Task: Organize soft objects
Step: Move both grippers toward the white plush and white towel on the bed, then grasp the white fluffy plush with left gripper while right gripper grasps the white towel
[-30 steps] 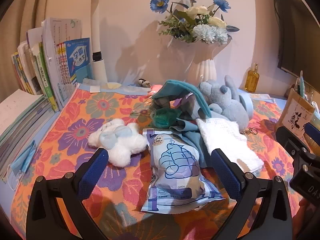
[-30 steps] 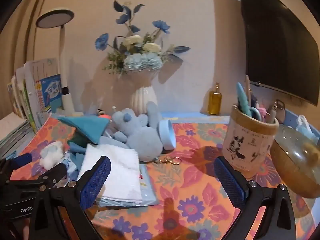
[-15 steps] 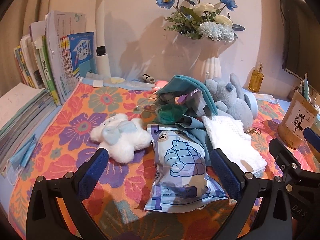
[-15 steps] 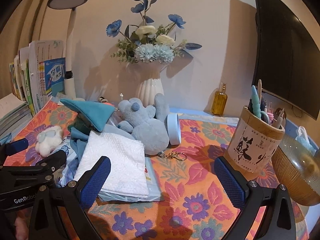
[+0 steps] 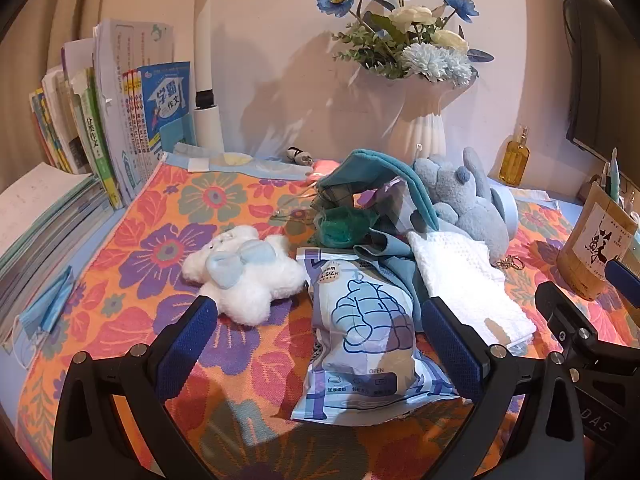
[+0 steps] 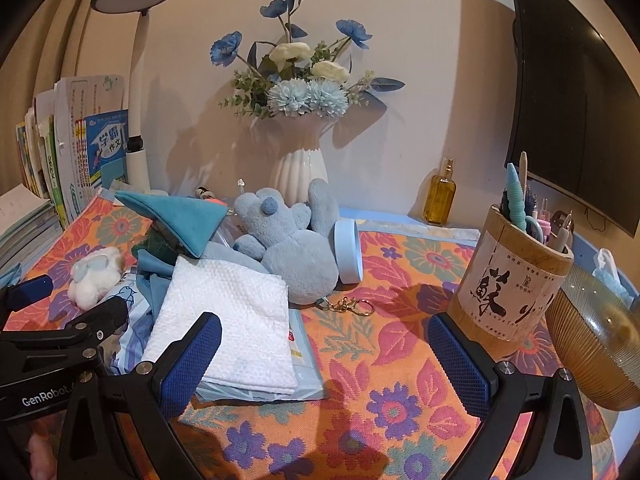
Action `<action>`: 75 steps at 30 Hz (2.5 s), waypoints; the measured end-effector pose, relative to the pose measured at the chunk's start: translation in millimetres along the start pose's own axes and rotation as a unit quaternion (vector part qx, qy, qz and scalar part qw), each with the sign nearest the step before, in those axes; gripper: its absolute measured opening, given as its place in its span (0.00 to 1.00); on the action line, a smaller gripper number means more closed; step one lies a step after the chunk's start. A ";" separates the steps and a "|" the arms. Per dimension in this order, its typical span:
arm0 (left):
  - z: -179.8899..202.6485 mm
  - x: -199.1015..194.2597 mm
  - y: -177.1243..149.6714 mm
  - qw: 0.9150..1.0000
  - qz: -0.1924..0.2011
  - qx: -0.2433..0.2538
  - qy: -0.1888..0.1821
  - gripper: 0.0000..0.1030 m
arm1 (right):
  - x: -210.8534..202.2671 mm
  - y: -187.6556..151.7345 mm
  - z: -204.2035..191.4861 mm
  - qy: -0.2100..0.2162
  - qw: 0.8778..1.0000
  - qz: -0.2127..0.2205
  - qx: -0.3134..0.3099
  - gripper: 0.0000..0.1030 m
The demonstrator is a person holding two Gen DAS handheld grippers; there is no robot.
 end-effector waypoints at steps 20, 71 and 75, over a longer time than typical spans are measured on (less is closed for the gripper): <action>-18.5 -6.0 -0.4 0.999 0.014 -0.047 -0.010 0.99 | 6.7 -5.7 -7.8 -0.019 0.999 -0.016 -0.034 1.00; -86.5 39.9 13.5 0.985 -0.030 -0.134 -0.103 0.51 | 17.6 -1.5 -1.0 0.220 0.959 -0.091 0.152 0.17; -75.6 14.7 23.3 0.984 -0.010 -0.128 -0.120 0.51 | 6.0 3.1 21.6 0.256 0.935 -0.087 0.230 0.17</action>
Point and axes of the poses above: each gripper's, at about its wrist camera, not at the fingertips, and x roughly the way its jaws point, z to its right, y to its top, the point moved 3 cm from there along x, roughly the way its jaws point, and after that the axes turned 10 degrees about z, right-handed, at the moved point
